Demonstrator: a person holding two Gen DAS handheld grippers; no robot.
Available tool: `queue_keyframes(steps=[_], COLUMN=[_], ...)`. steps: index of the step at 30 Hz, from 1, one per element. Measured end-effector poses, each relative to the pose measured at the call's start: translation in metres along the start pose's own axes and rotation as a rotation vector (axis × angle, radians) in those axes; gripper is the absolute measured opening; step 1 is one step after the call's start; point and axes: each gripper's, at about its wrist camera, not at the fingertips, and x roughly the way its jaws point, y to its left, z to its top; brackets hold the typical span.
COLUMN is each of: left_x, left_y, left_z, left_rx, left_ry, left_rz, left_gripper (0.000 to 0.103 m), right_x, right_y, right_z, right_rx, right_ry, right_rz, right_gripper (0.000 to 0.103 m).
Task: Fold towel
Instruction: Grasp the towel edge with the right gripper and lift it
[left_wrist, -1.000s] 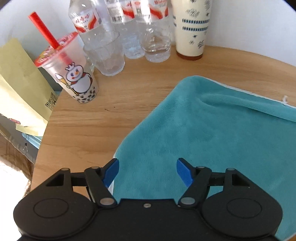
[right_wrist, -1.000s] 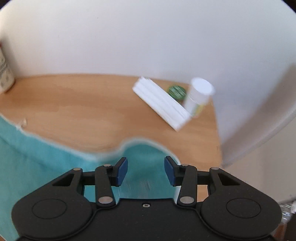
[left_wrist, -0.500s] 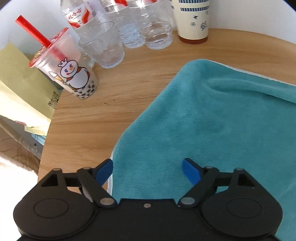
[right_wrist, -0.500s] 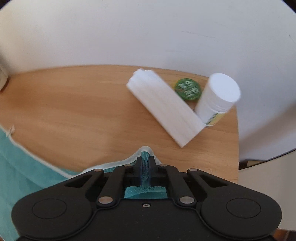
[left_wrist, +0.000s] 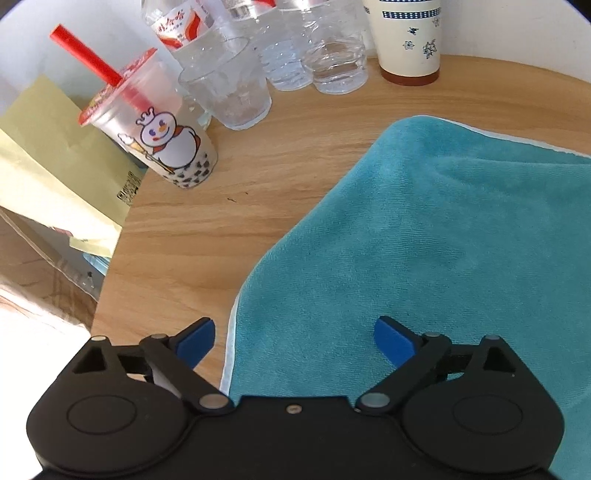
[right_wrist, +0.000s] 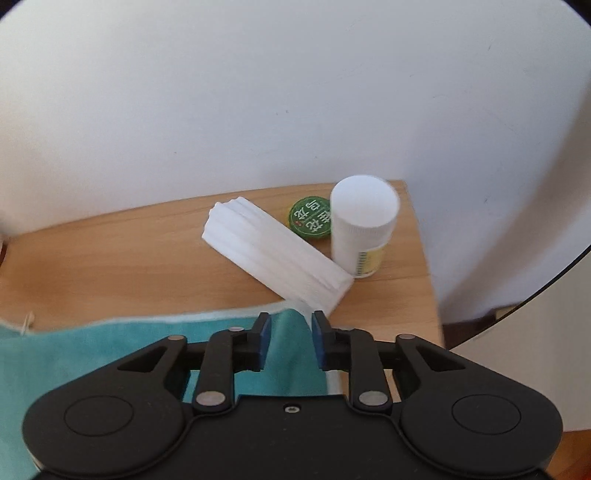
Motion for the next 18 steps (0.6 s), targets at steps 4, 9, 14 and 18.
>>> queue_keyframes(steps=[4,9,14,18], left_x=[0.000,0.000,0.001,-0.001], left_y=[0.003,0.007,0.013,0.019], left_z=[-0.002,-0.002,-0.006,-0.018], left_rx=[-0.050,-0.052,-0.045,-0.047], left_ry=[0.005,0.011,0.034,0.021], left_rz=[0.000,-0.021,-0.057,-0.092], left_gripper=[0.098,0.098,0.098,0.098], right_x=[-0.003,0.003,-0.007,-0.018], right_y=[0.001,0.003,0.009,0.006], right_z=[-0.028,-0.059,-0.071,-0.078], right_rx=[-0.066,-0.099,-0.089,-0.051], right_ry=[0.068,0.081,0.104,0.112], right_rz=[0.019,-0.024,-0.096,-0.143], right_gripper=[0.029,0.028,0.028,0.028])
